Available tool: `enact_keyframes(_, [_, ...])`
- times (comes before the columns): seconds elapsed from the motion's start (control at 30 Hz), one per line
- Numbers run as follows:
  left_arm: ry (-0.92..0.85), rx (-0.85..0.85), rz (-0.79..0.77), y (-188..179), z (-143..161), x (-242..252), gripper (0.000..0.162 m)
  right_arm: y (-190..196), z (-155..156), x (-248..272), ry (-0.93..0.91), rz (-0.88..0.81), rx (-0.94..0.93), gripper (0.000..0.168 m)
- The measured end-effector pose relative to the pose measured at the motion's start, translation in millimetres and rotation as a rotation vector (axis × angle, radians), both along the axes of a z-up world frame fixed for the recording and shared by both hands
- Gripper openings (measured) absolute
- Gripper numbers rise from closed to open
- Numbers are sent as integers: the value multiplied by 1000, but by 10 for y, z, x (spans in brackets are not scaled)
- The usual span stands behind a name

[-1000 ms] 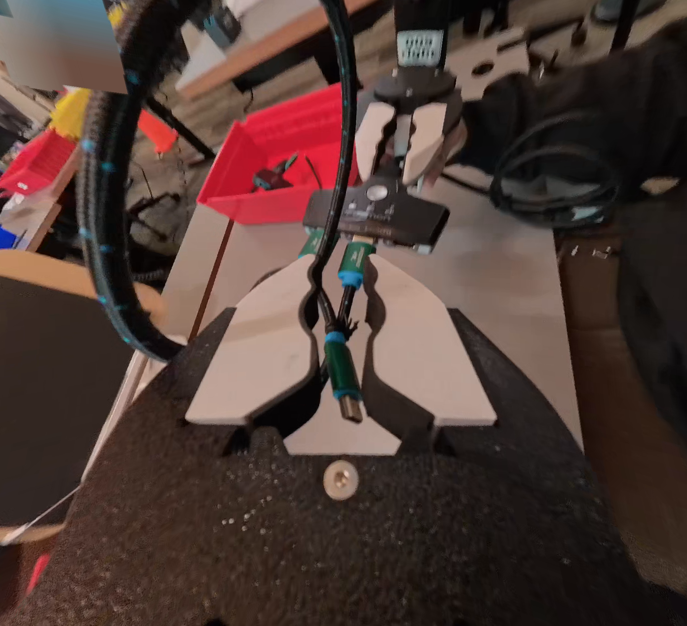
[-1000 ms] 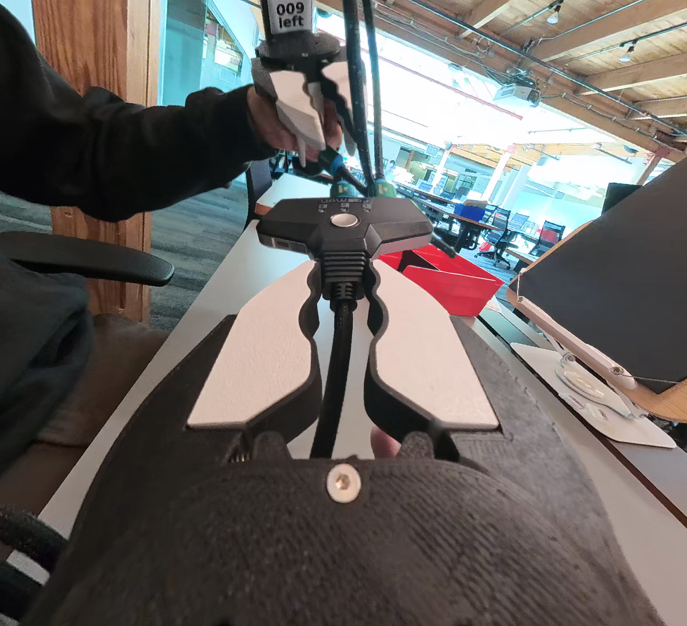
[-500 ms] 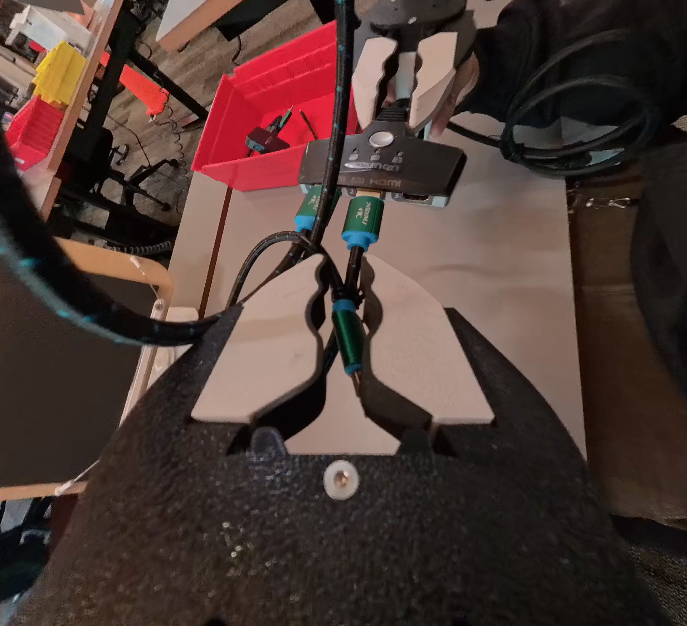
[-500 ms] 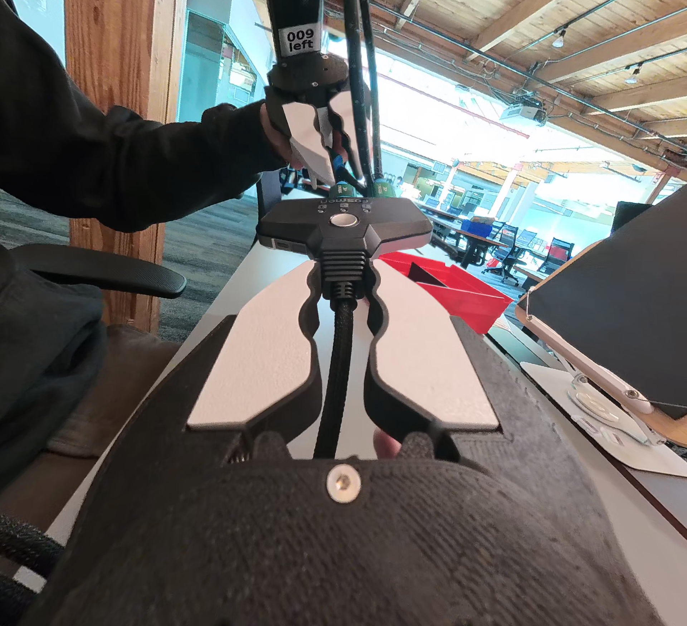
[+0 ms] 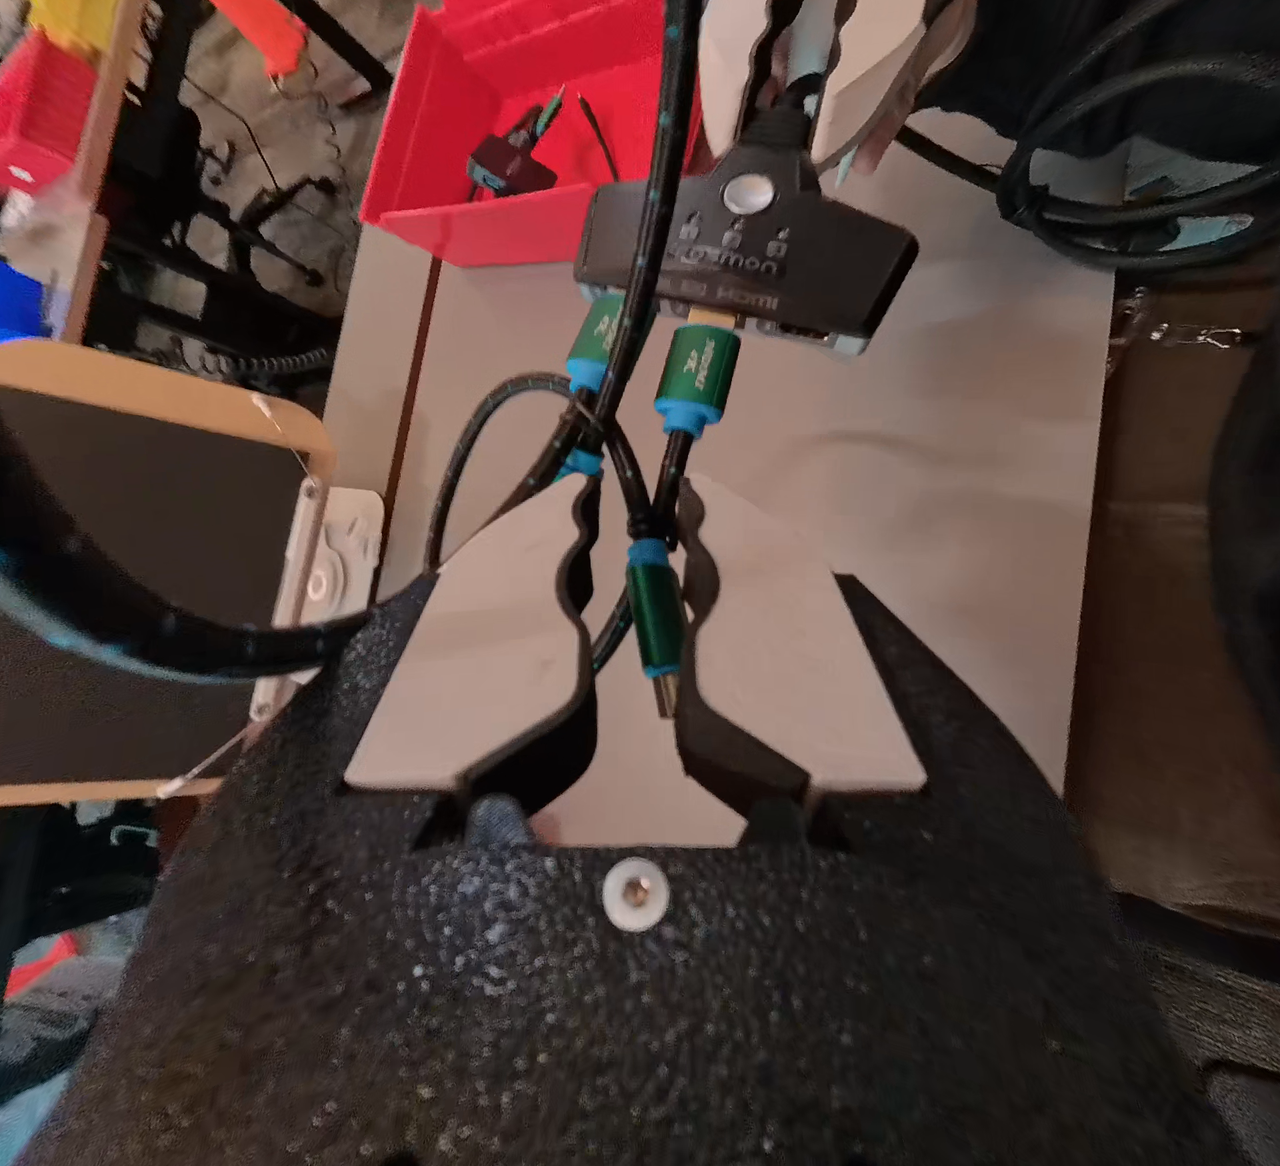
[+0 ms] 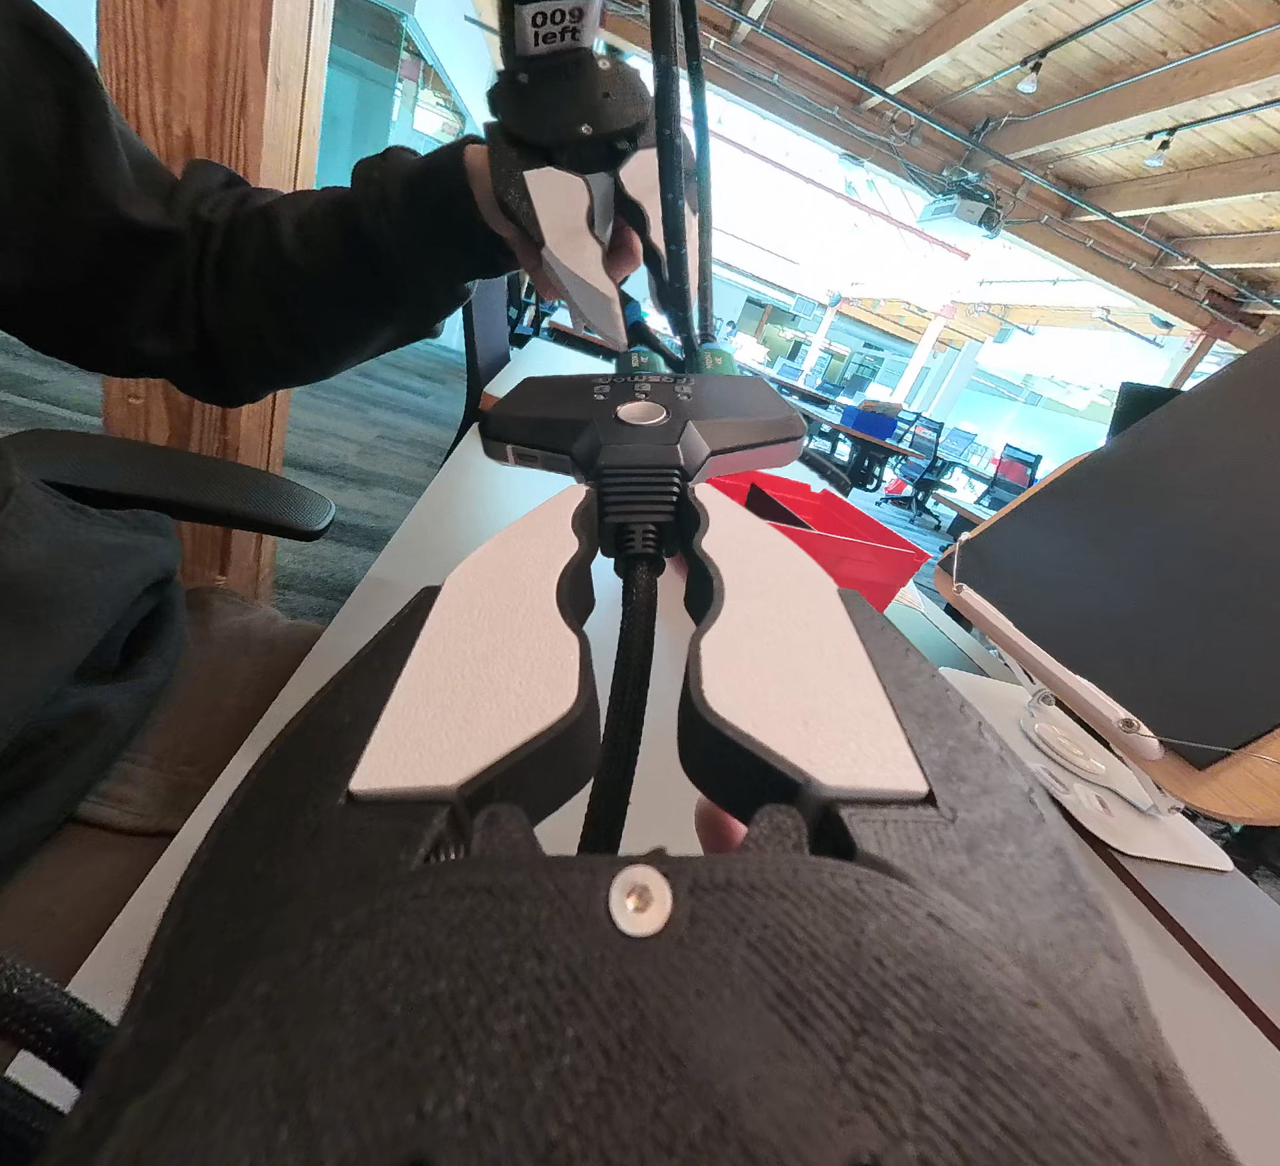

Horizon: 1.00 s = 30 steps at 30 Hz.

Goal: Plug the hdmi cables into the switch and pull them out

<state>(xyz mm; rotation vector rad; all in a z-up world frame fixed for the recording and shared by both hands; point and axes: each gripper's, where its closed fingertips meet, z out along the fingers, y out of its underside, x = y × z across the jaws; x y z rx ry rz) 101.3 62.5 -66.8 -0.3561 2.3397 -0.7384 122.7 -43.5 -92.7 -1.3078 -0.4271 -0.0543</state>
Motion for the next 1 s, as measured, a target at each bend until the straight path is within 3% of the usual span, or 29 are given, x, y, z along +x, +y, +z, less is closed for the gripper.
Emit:
enact_keyframes(0.03, [18,-6,13,10,-8,1,21,-5,5,1,-1,-1,2,23])
enact_keyframes(0.27, [127,-39,17,-16,-111,0,19,-5,13,-19,-8,3,5,23])
enact_keyframes(0.33, [184,-90,21,-42,-144,-12,28,-14,19,-16,-11,0,12,23])
enact_keyframes(0.57, [281,-201,54,-58,-241,17,30,-18,8,-9,-9,0,7,23])
enact_keyframes(0.67, [247,-183,46,-34,-281,71,19,-17,2,-9,-3,5,9,23])
enact_keyframes(1.0, [181,-204,-32,-114,-243,62,13,-69,42,-6,13,23,37,23])
